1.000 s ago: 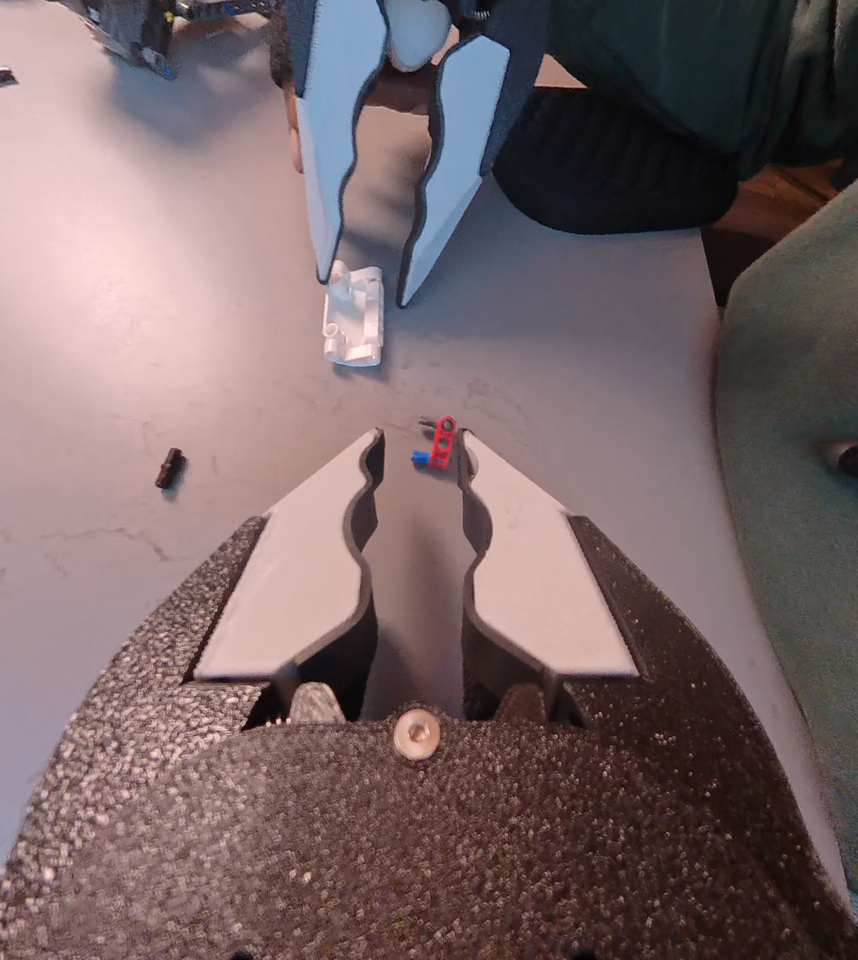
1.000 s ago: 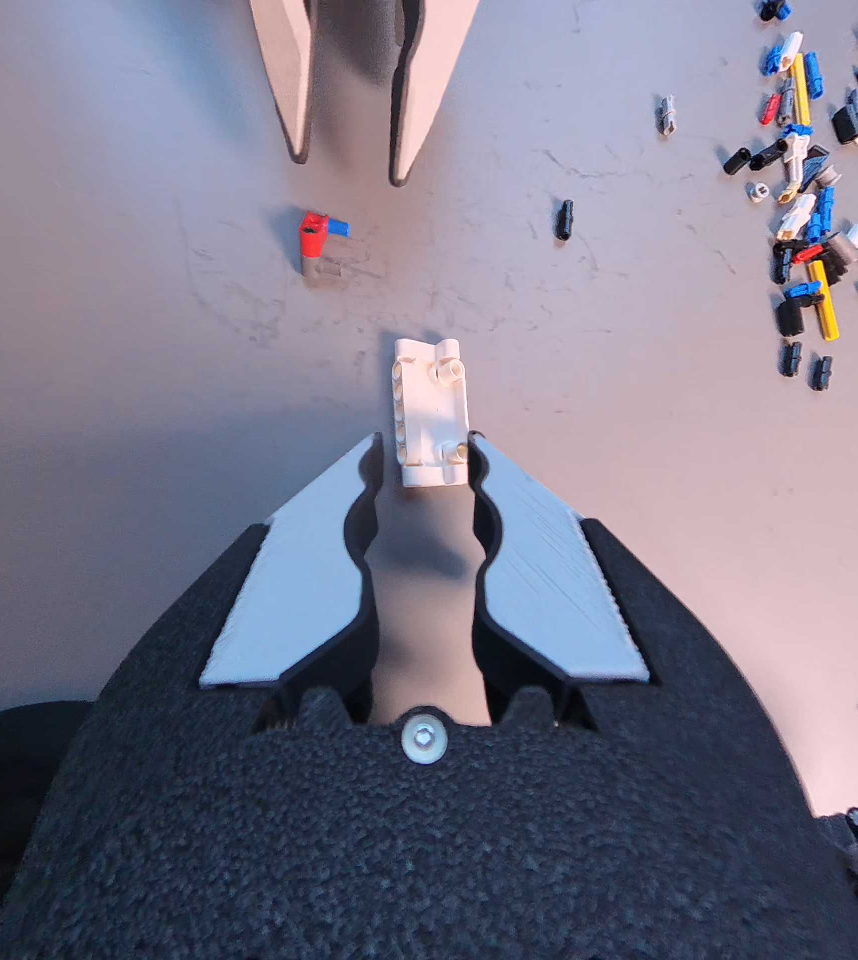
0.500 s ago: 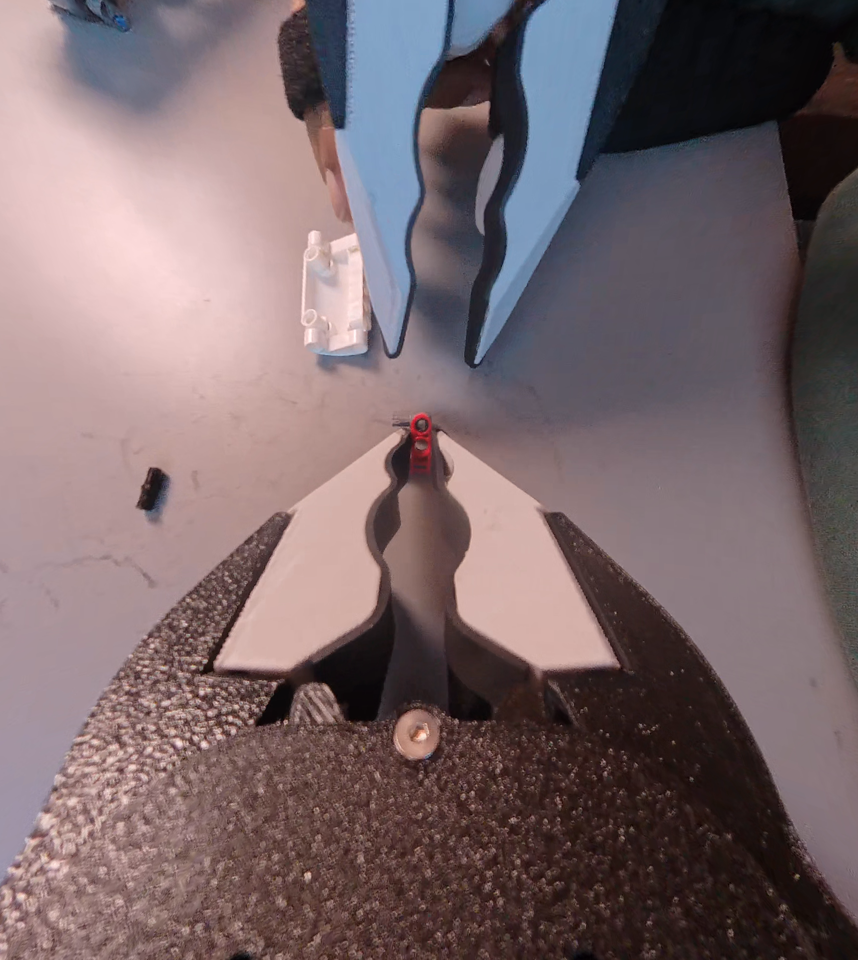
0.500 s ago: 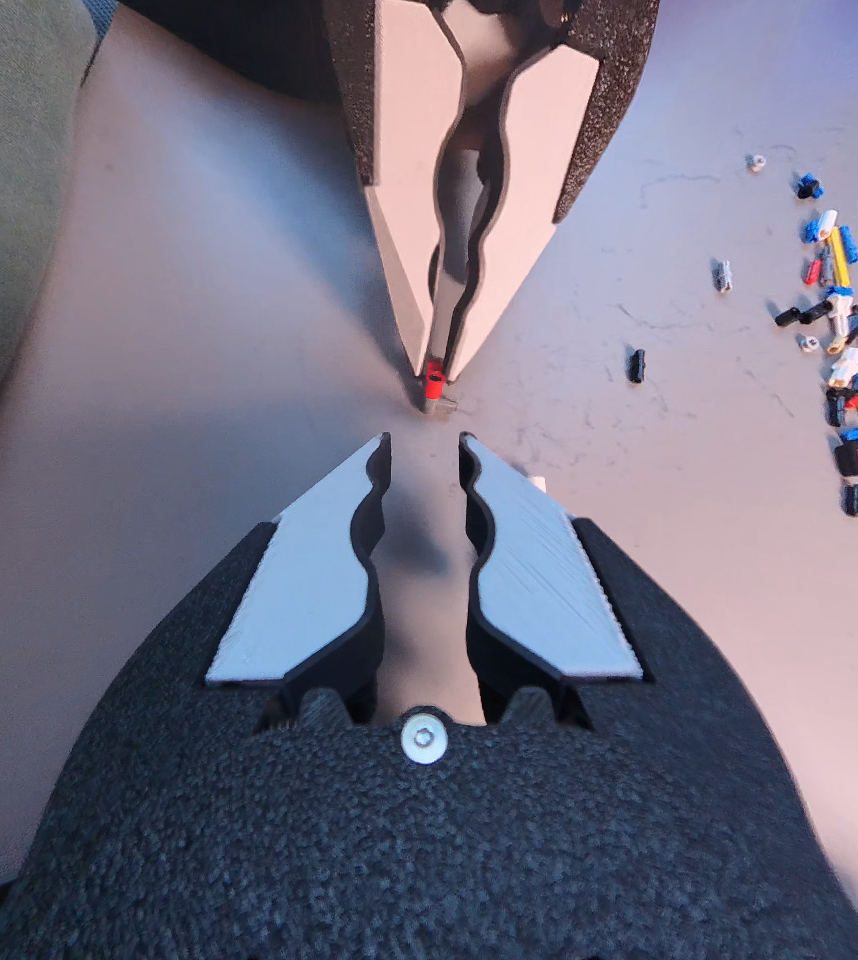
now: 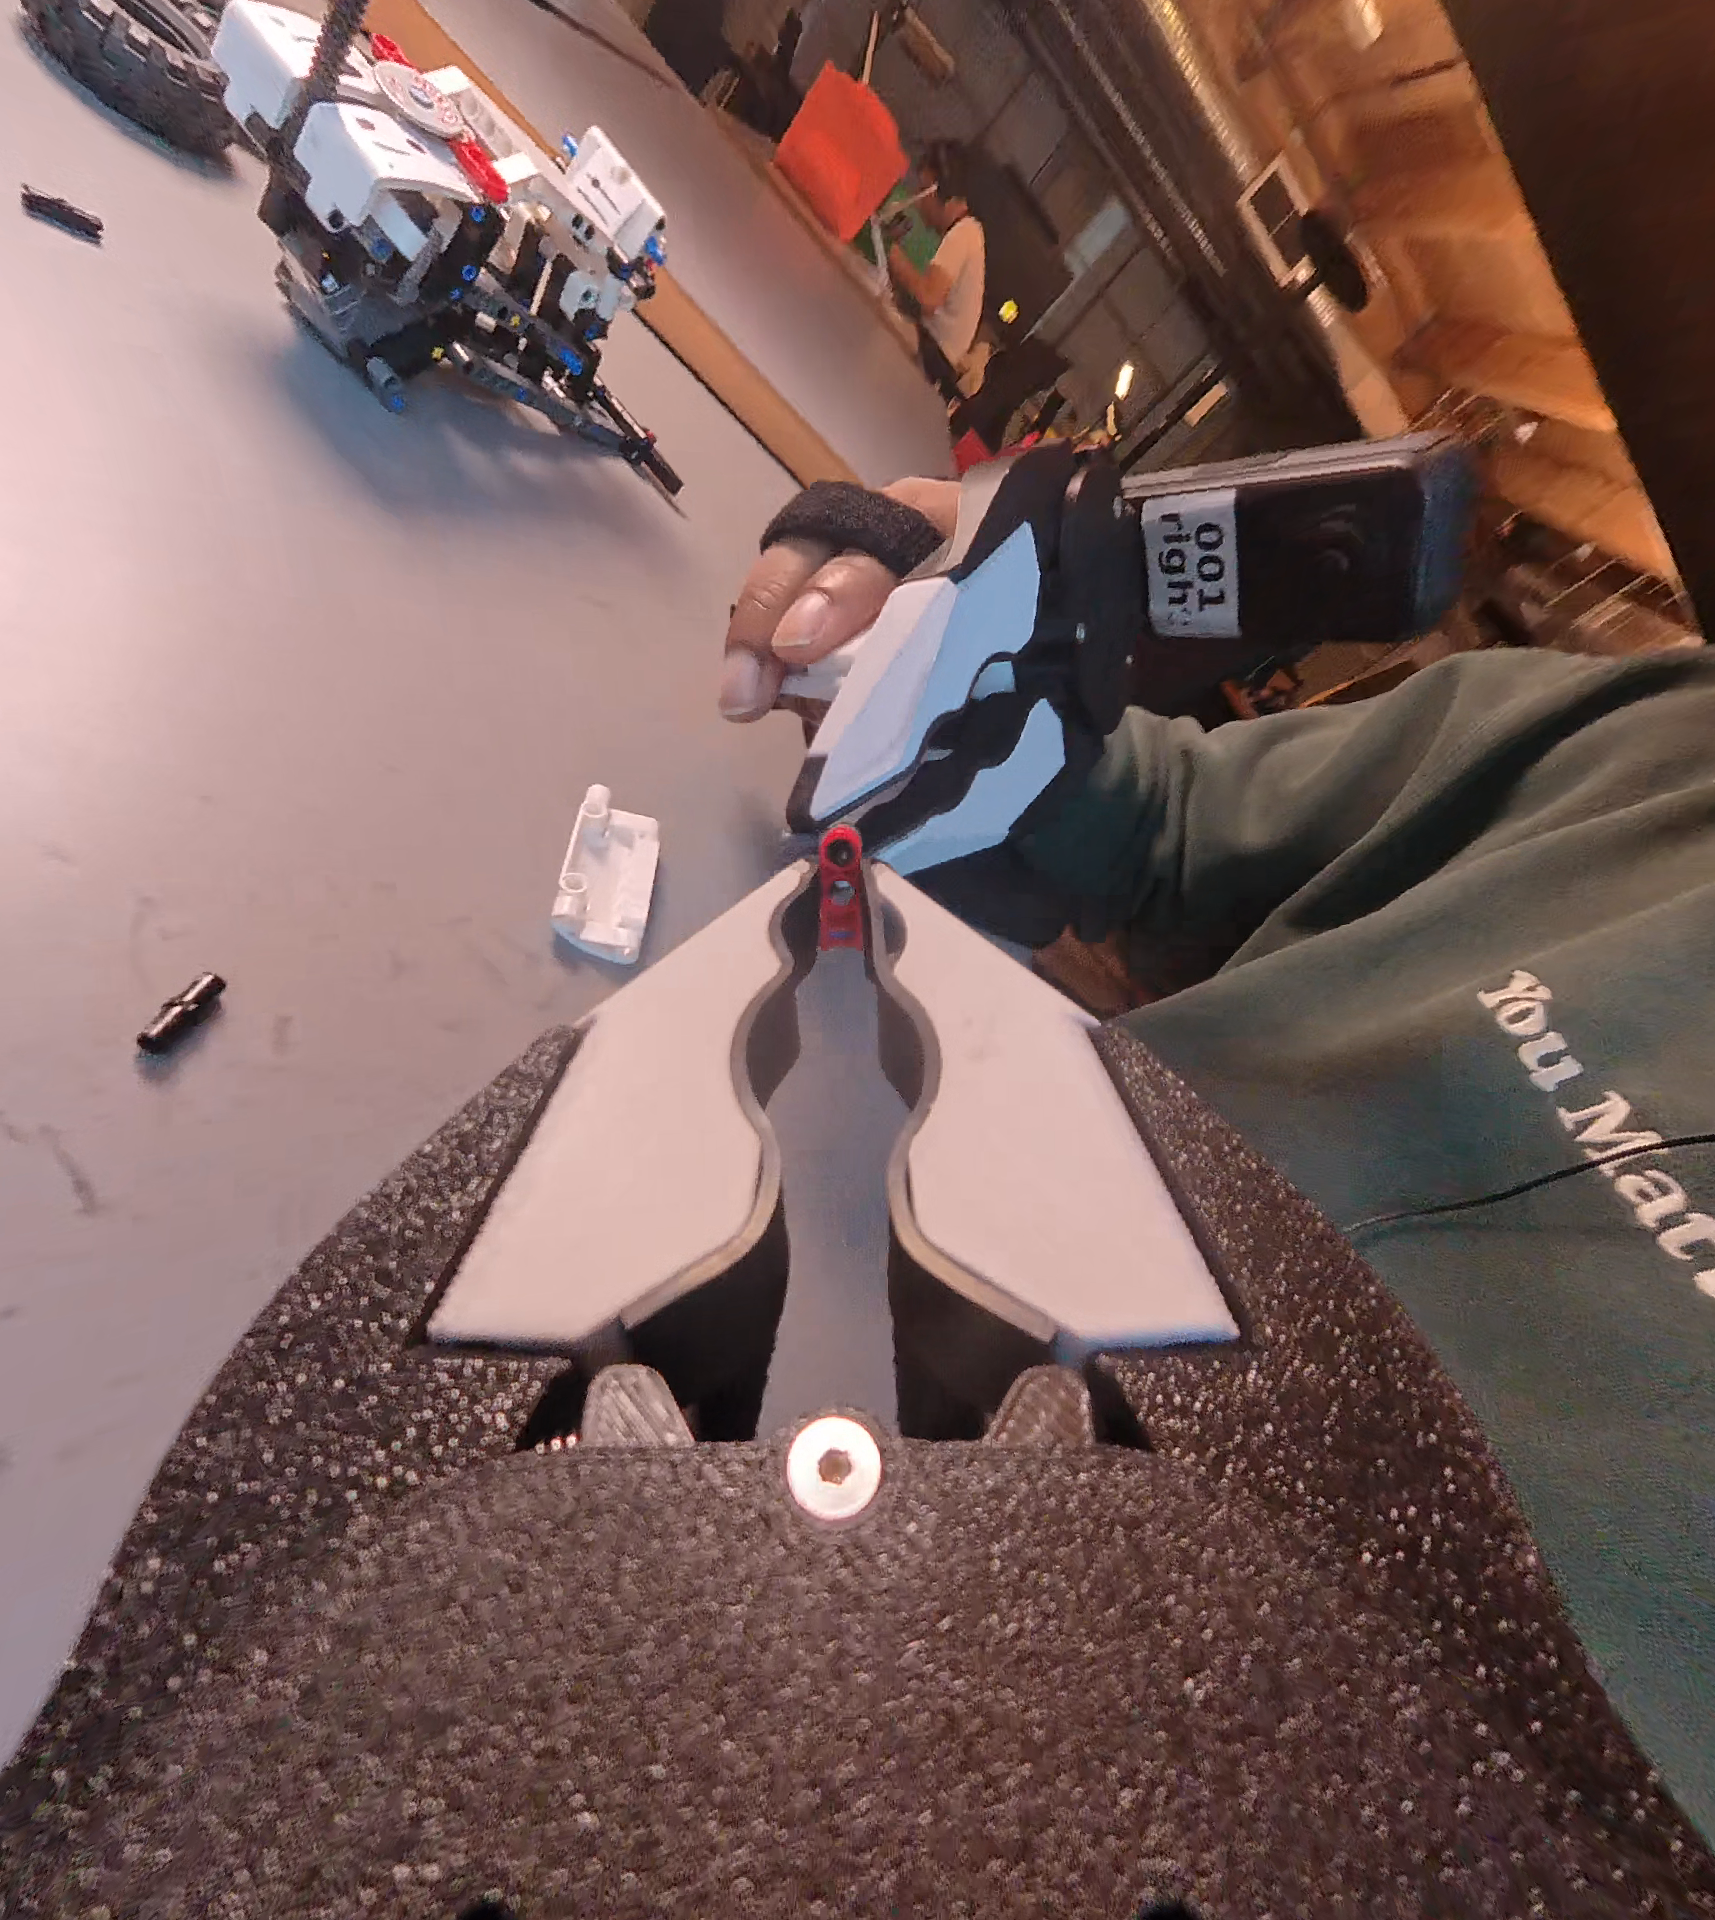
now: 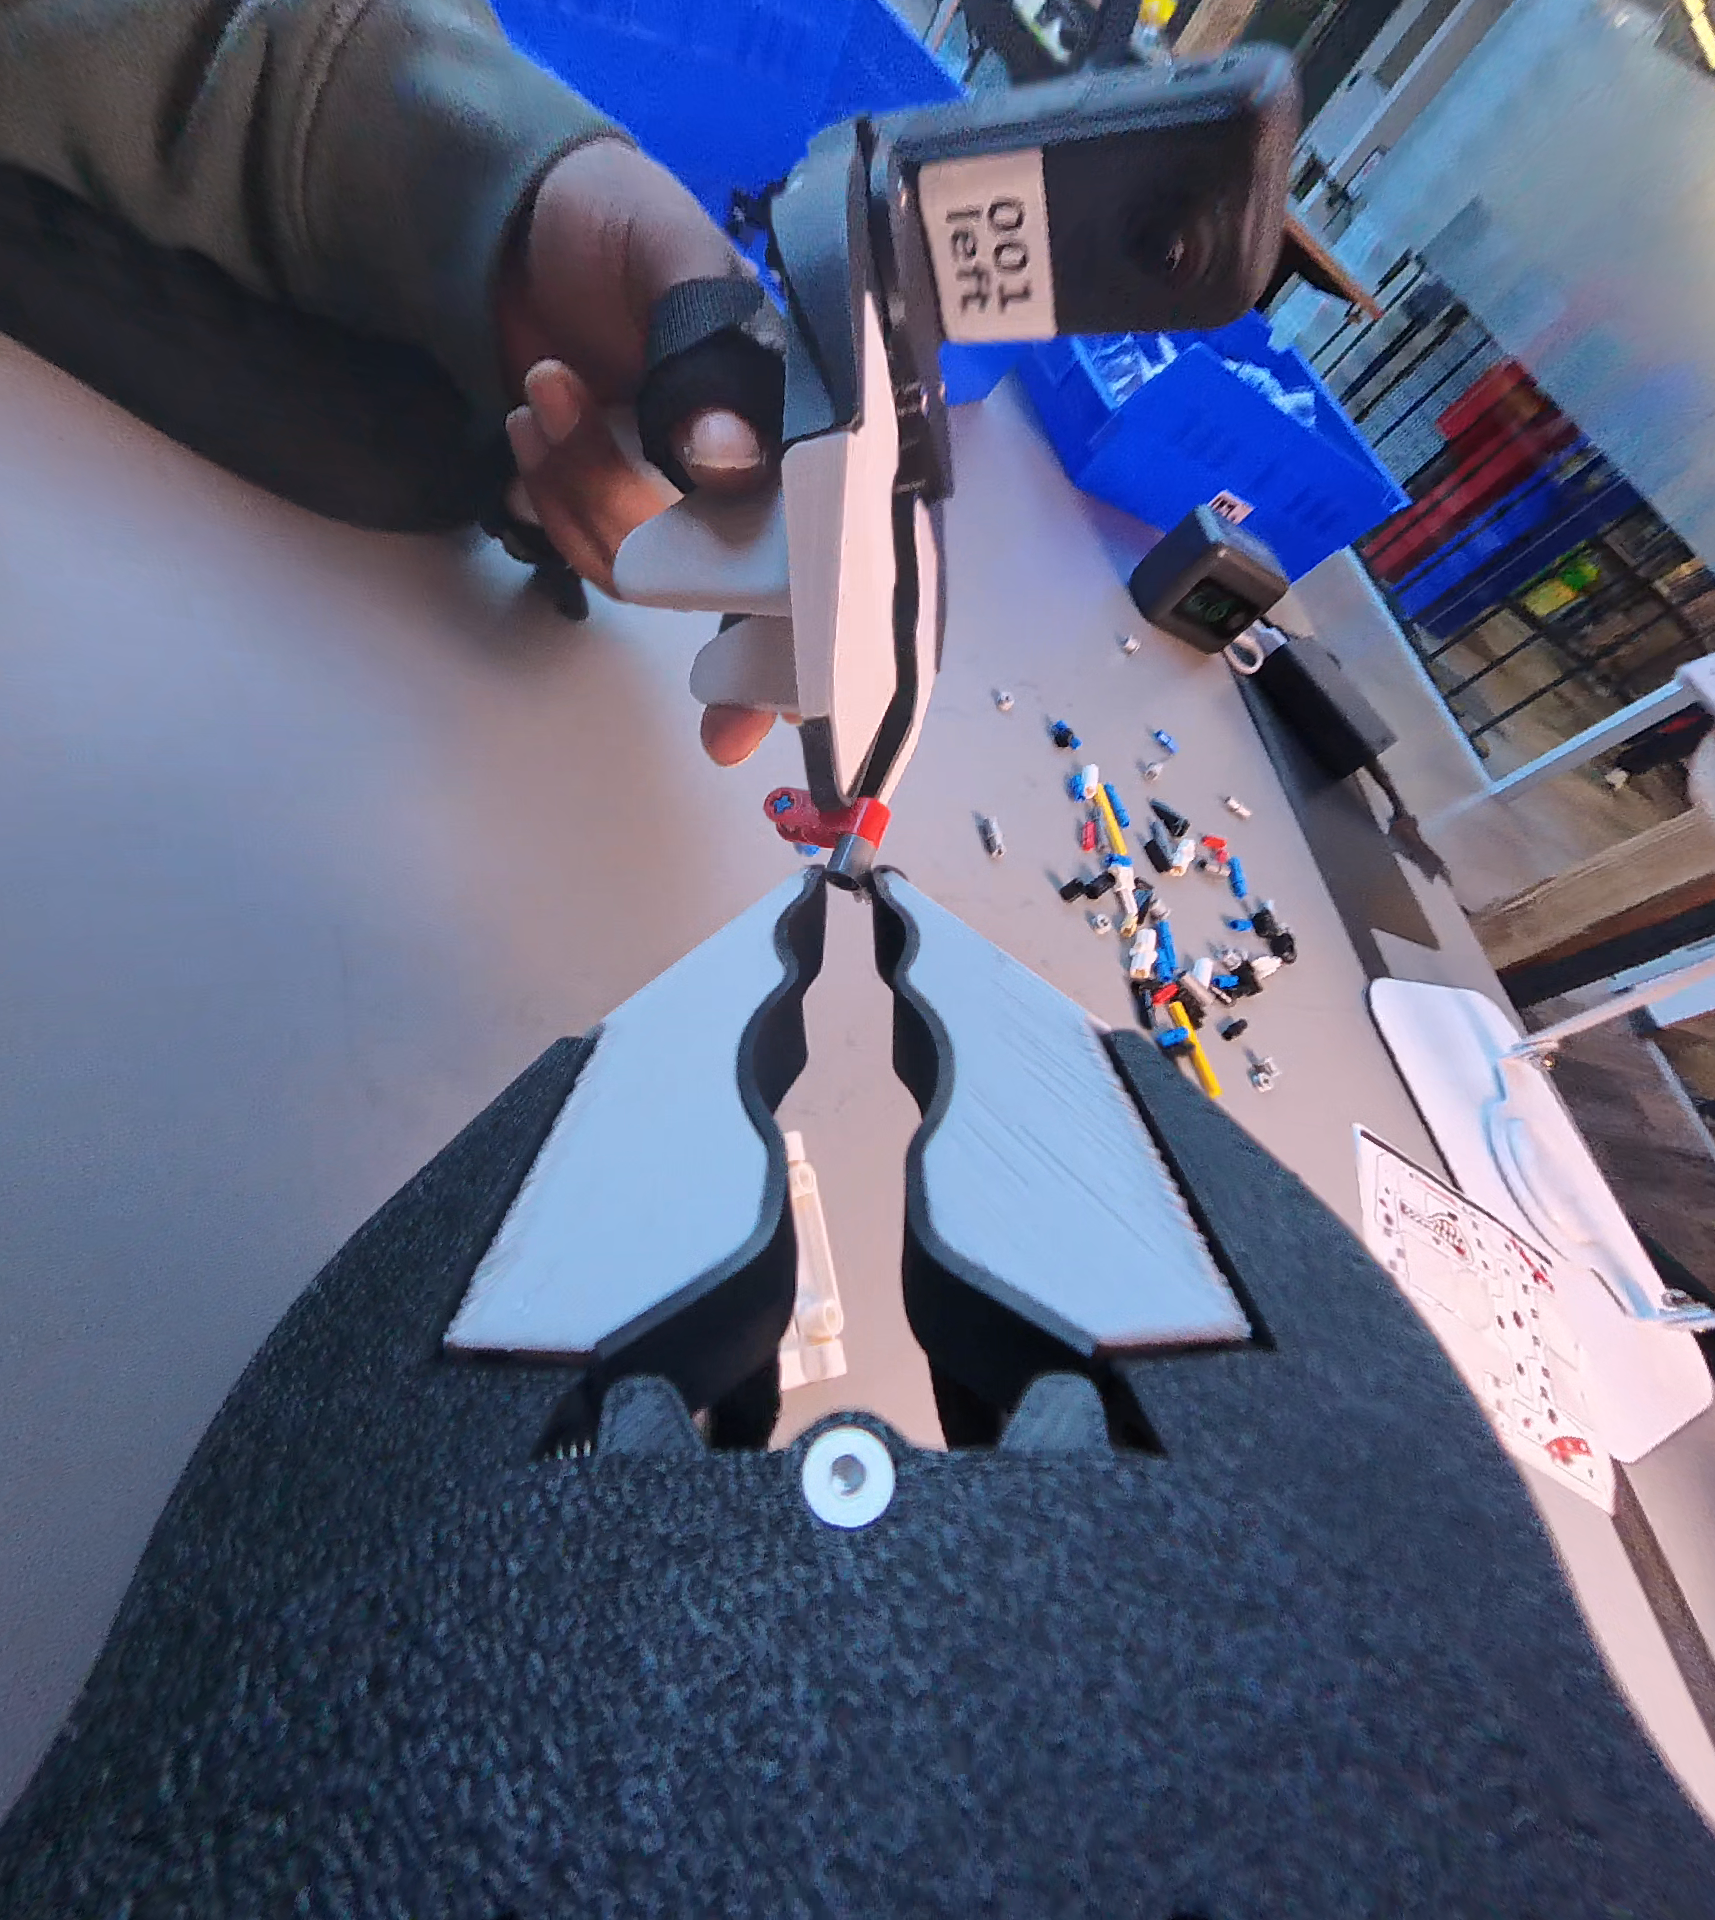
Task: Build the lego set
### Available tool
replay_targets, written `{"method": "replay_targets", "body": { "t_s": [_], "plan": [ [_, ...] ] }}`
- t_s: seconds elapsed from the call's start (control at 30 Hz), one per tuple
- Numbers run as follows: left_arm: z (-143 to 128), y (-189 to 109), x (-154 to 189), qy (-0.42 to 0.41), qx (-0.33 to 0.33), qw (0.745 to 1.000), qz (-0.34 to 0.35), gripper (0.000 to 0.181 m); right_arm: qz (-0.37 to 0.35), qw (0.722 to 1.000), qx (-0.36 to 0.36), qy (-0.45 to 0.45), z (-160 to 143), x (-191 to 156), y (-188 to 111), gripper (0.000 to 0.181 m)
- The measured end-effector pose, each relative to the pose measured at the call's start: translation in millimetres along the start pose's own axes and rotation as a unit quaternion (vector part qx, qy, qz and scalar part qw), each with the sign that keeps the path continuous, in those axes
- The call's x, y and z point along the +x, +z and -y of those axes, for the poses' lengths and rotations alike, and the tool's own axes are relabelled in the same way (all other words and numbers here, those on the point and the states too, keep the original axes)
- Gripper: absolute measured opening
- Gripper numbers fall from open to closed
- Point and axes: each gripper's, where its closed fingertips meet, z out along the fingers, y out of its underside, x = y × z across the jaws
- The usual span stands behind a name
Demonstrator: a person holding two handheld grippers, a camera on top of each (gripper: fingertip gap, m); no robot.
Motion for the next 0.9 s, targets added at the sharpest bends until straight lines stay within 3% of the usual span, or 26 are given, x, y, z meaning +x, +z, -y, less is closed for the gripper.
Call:
{"method": "replay_targets", "body": {
  "t_s": [0.17,0.3,0.47,0.67,0.83,0.9],
  "plan": [
    [0,3,2,-0.021,0.001,1.000,-0.017,0.009,0.035,0.996,0.023,0.075,5,3,-8,0.006],
    [-1,2,-6,0.000,-0.003,1.000,0.023,0.014,0.052,0.993,0.026,0.107,3,3,-11,0.006],
    [-8,6,-6,0.061,-0.035,0.996,0.058,0.022,0.078,0.992,-0.015,0.100,-6,-7,-8,0.006],
    [-24,16,-14,0.085,-0.085,0.988,0.097,0.015,0.080,0.992,-0.065,0.068,-16,-15,-2,0.006],
    [-16,14,-8,0.047,-0.056,0.996,0.059,0.013,0.075,0.993,-0.033,0.083,-10,-11,-5,0.006],
    [-6,10,-1,0.012,-0.023,0.999,0.020,0.011,0.077,0.992,0.002,0.100,-2,-8,-9,0.019]
  ]
}}
